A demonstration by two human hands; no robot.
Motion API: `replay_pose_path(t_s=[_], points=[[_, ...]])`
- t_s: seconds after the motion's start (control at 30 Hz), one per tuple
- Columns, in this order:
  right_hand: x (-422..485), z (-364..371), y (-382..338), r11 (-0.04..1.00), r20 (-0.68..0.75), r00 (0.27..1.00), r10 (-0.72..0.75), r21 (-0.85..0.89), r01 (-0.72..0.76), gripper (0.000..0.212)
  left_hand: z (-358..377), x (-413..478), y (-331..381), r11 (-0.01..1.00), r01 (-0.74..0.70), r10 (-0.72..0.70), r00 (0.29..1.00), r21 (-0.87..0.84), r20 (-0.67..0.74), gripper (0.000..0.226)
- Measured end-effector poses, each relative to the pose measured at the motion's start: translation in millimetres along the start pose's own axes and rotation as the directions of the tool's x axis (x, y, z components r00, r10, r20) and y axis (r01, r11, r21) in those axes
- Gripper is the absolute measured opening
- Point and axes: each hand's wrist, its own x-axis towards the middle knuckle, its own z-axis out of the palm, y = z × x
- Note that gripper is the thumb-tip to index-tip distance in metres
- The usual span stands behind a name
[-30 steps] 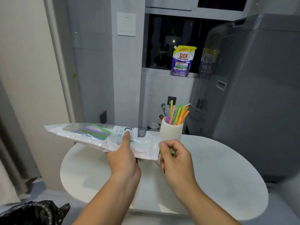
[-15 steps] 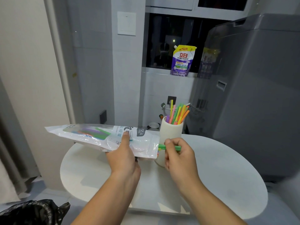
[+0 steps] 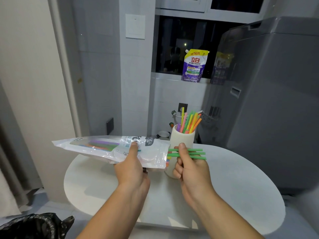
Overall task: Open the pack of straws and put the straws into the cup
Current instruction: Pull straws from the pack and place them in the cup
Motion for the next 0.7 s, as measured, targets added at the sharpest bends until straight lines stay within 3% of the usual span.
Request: replay_pose_path(t_s=[0.23, 0.4, 0.7], points=[[12.5, -6.7, -22.0, 0.962, -0.093, 0.97, -0.222, -0.185, 0.203, 0.035, -4.1, 14.6, 10.4, 1.0, 0.009, -0.01, 1.0, -0.028, -0.028, 0.045], [23.3, -10.2, -41.7, 0.928, -0.063, 0.946, -0.318, -0.227, 0.297, 0.044, -8.7, 23.3, 9.3, 0.999, 0.012, -0.012, 1.0, -0.04, 0.002, 0.045], [47.1, -13.8, -92.8, 0.777, 0.071, 0.902, -0.425, -0.483, 0.404, 0.048, -9.4, 24.8, 11.2, 0.995, 0.08, -0.084, 0.995, -0.065, -0.055, 0.043]])
